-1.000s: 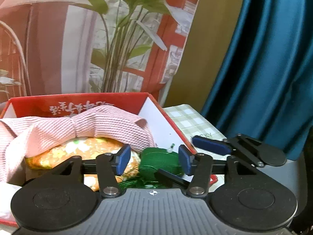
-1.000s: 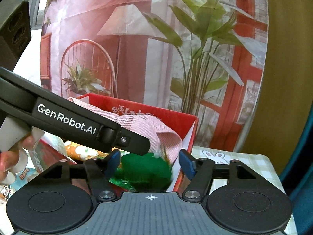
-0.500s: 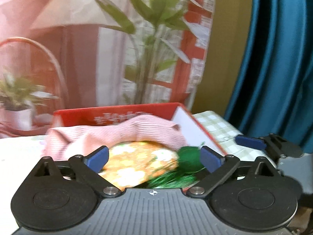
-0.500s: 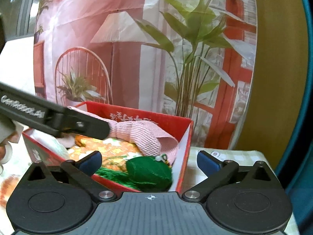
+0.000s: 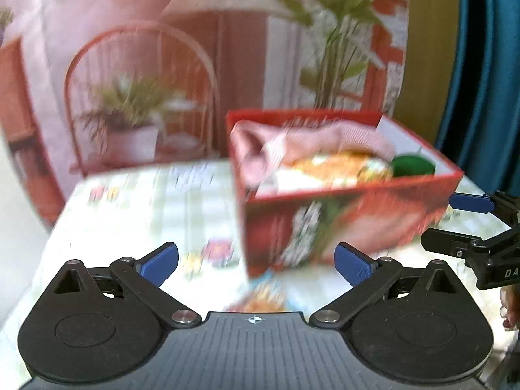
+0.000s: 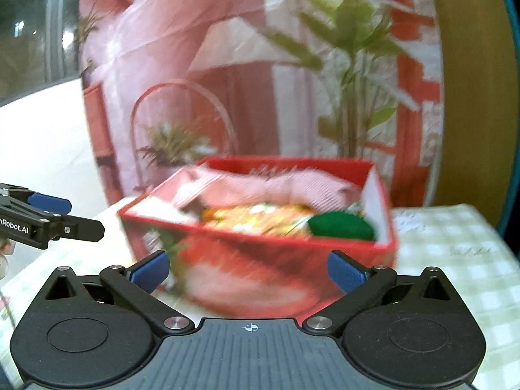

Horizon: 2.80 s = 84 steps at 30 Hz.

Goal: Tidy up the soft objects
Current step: 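Open both grippers to release the green pouch and move to the bread snack, then grasp the wrapped bread snack with the left gripper while the right grasps it too, then lower the bread snack into the red box and open both grippers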

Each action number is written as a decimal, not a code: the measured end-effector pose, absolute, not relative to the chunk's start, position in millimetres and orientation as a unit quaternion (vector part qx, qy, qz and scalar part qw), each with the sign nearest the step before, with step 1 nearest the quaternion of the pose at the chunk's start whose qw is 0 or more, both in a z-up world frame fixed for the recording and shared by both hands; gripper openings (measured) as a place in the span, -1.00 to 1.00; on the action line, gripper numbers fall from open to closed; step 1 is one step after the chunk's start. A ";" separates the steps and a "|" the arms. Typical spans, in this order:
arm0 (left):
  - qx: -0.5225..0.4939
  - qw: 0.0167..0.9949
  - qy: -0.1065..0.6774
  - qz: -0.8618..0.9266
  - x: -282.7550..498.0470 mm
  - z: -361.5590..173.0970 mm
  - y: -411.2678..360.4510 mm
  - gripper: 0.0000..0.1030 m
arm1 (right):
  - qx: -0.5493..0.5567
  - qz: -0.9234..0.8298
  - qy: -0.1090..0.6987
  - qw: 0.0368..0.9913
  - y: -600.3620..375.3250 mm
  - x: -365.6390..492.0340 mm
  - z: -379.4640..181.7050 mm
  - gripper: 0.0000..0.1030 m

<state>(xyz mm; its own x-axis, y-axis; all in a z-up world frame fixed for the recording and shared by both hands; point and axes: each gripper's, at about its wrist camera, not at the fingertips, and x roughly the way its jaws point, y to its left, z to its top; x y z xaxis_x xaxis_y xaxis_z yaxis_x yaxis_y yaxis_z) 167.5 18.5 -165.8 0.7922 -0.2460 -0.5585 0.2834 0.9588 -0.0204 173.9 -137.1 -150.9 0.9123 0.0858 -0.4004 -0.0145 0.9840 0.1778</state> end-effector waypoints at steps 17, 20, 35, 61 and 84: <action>-0.186 0.887 0.385 -0.173 174.3 -253.1 73.1 -0.01 | -0.007 0.178 0.312 0.933 -42.6 216.4 -196.1 0.67; -0.185 0.889 0.379 -0.180 168.9 -259.4 68.6 -0.02 | -0.027 0.204 0.321 0.924 -28.3 222.3 -201.5 0.66; -0.142 0.907 0.333 -0.216 149.8 -224.0 48.5 -0.11 | -0.025 0.266 0.312 0.912 -19.1 218.6 -192.2 0.16; -0.059 0.937 0.215 -0.271 222.2 -108.3 -57.1 -0.08 | -0.042 0.154 0.163 0.974 -128.4 252.6 -86.0 0.09; 0.037 0.966 0.199 -0.160 232.6 -103.9 -70.7 1.00 | 0.018 0.042 0.205 0.978 -188.0 265.5 -101.0 0.99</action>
